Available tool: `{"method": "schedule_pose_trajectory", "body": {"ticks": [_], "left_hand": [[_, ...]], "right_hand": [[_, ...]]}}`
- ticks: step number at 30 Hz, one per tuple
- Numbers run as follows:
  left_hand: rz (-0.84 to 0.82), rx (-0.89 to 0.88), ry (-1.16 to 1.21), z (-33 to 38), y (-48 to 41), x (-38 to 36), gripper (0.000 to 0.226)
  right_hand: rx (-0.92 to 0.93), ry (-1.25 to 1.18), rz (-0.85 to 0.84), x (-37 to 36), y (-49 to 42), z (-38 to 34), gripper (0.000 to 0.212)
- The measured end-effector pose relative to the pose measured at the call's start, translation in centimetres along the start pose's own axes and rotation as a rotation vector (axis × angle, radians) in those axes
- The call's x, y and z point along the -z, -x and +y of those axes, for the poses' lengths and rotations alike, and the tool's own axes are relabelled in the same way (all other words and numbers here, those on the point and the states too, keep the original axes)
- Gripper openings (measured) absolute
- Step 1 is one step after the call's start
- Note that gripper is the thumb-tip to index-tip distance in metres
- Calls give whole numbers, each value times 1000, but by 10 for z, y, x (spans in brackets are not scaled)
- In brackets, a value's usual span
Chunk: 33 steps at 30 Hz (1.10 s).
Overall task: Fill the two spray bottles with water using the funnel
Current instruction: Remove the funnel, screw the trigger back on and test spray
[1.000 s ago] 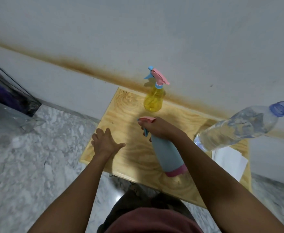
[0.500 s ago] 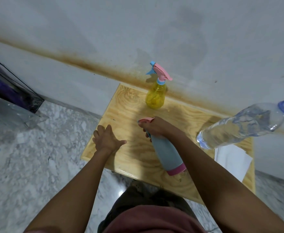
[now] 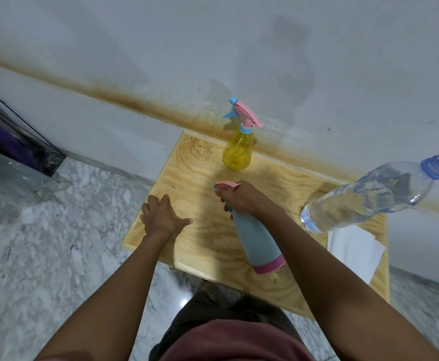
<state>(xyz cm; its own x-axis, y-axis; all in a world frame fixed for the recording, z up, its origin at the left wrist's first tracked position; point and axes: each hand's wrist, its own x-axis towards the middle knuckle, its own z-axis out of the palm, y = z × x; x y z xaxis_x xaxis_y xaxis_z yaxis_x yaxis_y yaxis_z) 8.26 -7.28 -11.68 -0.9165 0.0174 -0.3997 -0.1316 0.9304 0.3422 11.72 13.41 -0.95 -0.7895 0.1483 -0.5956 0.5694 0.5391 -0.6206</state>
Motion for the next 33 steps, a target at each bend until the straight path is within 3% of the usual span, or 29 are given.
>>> {"method": "schedule_pose_trajectory", "body": {"ticks": [8,13,16,18,19,21,26,30,33], "left_hand": [[-15,1,-24,2,4,4,95],[-10,-92,-1,17,17,19,84],[-247,-395,198,39,38,39,86],[-454,-483,382,49,51,42,98],[-482,-506,439,53,56,39,103],[-420,-514,515,63,64,35,102],[-246,-588,641,80,73,37,76],[-176,-545,750,79,64,45,76],[-141,-547,786,77,47,53,76]], "right_hand": [[116,7,46,6,14,1,33],[271,-195,161,14,36,-2,34],[438,-342,261,20,52,-5,24],[503,-438,299,22,58,-9,19],[518,-463,310,21,59,-11,17],[552,-500,319,22,61,-17,14],[677,-408,372,25,58,-27,16],[581,-351,416,20,46,-19,46],[519,-355,492,14,36,-14,36]]}}
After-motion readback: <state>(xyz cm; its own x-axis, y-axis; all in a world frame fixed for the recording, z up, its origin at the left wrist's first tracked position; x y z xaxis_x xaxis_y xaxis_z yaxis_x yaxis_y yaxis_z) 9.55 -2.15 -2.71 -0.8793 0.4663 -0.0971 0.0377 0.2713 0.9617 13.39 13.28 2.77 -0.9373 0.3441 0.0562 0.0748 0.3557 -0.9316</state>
